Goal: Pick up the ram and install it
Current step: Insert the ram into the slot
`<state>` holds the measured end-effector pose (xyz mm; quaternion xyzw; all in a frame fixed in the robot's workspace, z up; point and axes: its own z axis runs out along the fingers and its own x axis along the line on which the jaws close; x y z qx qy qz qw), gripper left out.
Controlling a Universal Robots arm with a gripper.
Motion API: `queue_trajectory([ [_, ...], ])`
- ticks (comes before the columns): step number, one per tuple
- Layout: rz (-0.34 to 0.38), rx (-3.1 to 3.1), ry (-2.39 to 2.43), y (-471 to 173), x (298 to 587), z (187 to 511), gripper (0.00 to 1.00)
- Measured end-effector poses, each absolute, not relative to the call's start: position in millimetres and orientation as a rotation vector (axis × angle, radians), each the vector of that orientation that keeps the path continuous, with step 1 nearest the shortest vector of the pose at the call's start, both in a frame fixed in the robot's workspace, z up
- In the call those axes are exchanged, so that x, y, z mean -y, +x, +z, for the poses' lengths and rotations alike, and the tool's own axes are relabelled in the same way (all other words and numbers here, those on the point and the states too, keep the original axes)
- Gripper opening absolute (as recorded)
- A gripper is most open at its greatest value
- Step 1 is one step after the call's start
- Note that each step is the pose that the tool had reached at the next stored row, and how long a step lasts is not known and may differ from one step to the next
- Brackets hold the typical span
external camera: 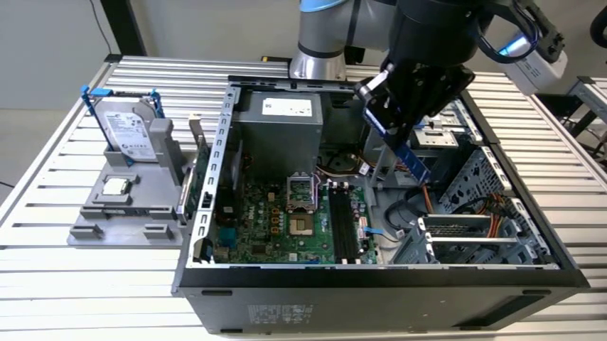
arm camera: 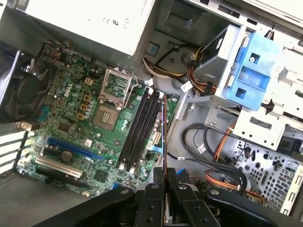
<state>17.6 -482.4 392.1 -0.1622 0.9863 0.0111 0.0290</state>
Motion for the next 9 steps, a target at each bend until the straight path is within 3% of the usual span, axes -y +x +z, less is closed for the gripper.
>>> queue_trajectory([
  [9, 0.03, -3.06, -0.373, 17.6, 482.4, 391.5, 0.0],
])
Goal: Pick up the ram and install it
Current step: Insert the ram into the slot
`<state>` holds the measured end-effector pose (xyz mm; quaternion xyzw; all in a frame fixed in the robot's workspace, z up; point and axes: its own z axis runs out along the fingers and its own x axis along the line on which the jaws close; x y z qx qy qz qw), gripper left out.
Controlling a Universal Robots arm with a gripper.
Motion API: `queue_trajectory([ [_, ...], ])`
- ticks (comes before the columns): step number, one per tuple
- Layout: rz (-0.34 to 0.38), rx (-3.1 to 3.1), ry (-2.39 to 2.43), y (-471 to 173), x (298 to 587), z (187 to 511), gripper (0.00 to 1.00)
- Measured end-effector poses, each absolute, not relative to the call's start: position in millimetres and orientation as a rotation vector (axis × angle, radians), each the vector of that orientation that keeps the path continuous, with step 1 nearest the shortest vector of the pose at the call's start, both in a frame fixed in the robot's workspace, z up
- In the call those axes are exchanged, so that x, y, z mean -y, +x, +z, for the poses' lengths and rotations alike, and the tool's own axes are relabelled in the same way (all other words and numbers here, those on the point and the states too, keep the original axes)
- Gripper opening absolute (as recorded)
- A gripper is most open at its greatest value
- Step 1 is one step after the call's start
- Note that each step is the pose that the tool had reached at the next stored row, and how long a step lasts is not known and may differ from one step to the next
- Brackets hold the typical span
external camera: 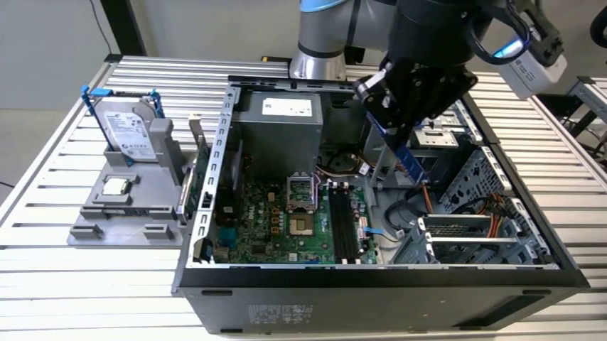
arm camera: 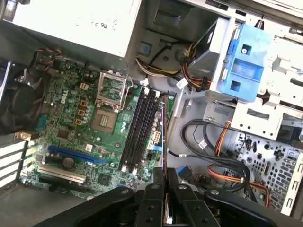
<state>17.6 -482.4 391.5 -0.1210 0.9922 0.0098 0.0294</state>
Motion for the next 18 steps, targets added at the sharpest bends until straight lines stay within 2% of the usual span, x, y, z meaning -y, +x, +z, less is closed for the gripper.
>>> queue_trajectory([
  [18, 0.025, -3.076, -0.177, 17.6, 482.4, 390.7, 0.0],
])
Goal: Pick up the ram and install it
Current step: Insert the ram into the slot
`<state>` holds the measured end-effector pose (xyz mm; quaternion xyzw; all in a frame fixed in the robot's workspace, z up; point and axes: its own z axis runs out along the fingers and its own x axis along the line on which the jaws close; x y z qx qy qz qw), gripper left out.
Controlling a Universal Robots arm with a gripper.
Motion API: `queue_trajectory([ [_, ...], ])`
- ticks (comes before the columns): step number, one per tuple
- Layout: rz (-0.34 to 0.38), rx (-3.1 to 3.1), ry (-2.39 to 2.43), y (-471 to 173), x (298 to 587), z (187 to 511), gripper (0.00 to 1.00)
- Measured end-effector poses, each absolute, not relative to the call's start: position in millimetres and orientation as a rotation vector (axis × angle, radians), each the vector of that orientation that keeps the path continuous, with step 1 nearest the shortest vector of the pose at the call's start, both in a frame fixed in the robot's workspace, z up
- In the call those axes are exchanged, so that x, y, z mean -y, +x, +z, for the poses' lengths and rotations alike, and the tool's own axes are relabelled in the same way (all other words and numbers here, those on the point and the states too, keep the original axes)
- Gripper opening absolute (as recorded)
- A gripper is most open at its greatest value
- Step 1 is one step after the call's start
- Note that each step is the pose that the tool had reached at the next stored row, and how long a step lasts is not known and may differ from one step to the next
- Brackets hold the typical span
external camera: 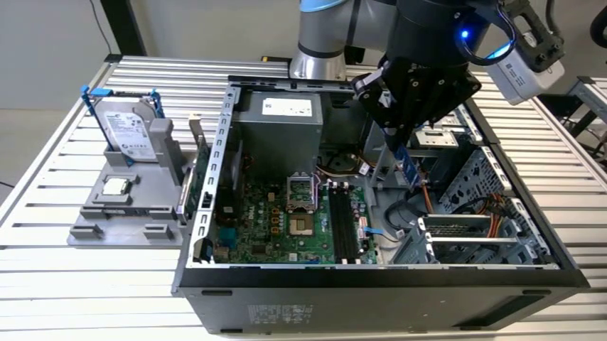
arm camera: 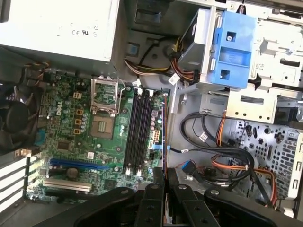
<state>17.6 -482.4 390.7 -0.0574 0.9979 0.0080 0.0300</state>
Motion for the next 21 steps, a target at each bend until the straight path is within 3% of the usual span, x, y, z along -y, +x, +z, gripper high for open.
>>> queue_trajectory([
  [21, 0.021, -3.08, -0.073, 17.6, 482.4, 390.4, 0.0],
])
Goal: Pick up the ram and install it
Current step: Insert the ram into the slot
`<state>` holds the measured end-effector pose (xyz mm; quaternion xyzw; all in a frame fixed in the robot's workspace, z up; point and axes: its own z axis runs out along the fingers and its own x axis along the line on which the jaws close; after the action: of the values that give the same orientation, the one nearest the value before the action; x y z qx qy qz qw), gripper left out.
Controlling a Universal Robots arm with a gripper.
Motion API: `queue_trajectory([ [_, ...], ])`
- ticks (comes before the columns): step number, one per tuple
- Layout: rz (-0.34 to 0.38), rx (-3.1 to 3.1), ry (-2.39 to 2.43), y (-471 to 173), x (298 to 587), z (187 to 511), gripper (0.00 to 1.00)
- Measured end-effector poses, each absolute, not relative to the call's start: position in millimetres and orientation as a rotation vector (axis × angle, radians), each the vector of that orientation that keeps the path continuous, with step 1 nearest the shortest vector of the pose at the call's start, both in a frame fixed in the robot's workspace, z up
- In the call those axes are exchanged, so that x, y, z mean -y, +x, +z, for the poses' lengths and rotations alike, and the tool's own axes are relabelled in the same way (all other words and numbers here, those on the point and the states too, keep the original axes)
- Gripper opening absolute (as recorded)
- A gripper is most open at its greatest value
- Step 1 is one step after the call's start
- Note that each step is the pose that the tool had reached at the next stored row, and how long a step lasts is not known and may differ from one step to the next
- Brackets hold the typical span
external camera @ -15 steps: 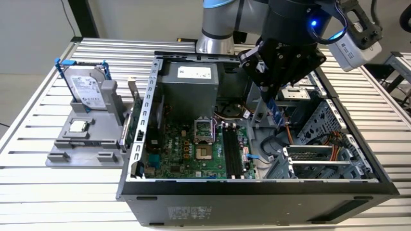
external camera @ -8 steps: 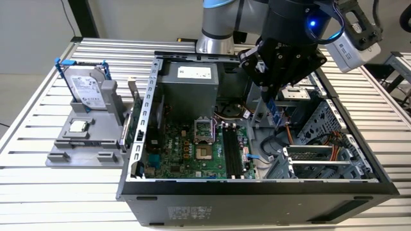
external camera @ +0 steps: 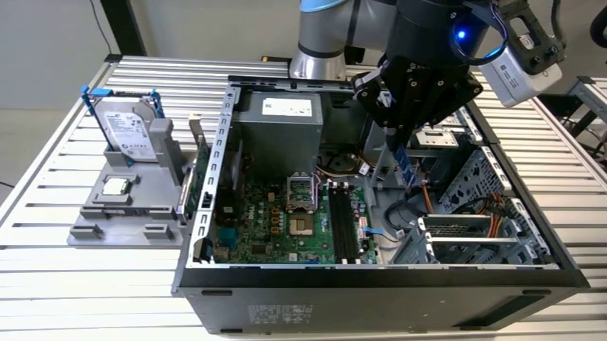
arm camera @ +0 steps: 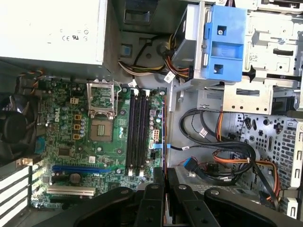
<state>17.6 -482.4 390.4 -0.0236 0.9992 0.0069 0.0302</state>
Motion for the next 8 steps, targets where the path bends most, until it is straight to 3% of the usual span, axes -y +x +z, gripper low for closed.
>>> queue_trajectory([
  [8, 0.021, -3.08, -0.067, 17.6, 482.4, 390.4, 0.0],
])
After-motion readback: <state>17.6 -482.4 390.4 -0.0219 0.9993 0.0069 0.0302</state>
